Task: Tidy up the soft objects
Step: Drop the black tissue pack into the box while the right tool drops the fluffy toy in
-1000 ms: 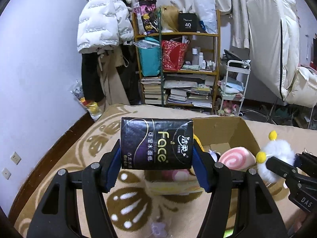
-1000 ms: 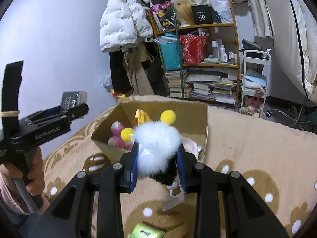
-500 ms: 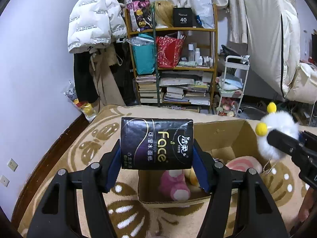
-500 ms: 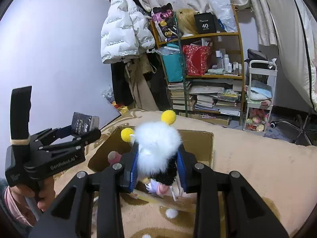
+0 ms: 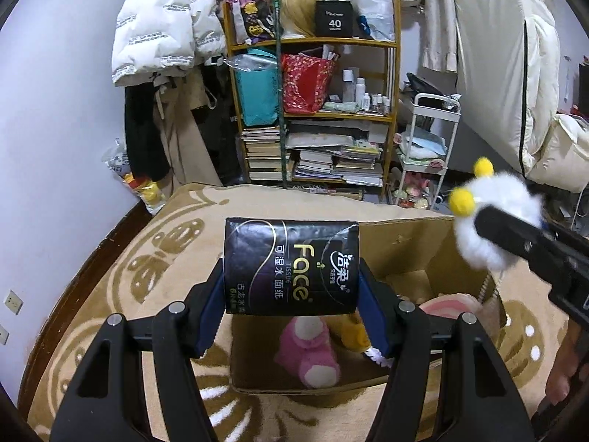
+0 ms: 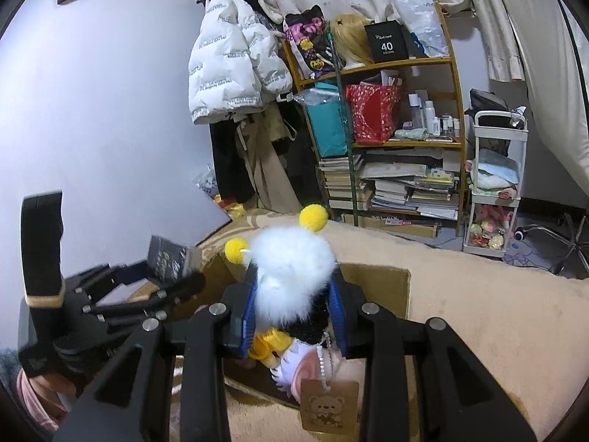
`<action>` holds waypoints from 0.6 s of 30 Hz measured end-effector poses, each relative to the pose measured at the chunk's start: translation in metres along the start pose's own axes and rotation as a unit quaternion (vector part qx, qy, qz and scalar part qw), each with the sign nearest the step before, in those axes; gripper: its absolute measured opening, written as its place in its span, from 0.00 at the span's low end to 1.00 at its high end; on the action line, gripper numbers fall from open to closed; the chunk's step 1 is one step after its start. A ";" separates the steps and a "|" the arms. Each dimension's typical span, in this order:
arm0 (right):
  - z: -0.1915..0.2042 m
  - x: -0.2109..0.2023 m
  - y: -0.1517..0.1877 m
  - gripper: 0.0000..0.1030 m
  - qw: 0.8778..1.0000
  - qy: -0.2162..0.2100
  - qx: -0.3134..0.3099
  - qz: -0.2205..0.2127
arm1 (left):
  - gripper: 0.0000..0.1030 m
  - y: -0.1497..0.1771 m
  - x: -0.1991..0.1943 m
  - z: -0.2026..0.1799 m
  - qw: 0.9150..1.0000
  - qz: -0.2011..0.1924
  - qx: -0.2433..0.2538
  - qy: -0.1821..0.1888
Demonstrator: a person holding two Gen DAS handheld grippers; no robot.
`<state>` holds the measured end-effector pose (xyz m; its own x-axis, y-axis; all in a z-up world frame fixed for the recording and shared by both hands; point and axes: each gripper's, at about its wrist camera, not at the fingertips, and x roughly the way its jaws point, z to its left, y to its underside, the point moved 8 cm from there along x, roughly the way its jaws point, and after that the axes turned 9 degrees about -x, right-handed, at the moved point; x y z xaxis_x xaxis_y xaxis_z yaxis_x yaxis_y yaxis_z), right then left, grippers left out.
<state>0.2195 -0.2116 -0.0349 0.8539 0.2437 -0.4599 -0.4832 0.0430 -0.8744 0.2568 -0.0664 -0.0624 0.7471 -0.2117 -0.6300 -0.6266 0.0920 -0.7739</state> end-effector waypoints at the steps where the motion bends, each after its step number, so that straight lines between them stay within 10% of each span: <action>1: -0.002 0.000 -0.001 0.34 1.000 0.000 0.001 -0.002 | 0.62 0.001 0.001 -0.003 1.000 0.002 0.003 0.003; 12: -0.020 0.010 0.022 0.35 0.999 0.007 0.011 0.037 | 0.63 0.016 0.016 -0.014 0.999 0.025 0.025 0.004; 18: -0.025 0.014 0.034 0.38 0.998 0.005 0.018 0.060 | 0.82 0.020 0.013 -0.018 0.999 0.020 0.036 -0.008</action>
<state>0.2203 -0.2308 -0.0747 0.7906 0.2401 -0.5633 -0.5894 0.0490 -0.8064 0.2506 -0.0845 -0.0850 0.7253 -0.1913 -0.6613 -0.6389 0.1703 -0.7502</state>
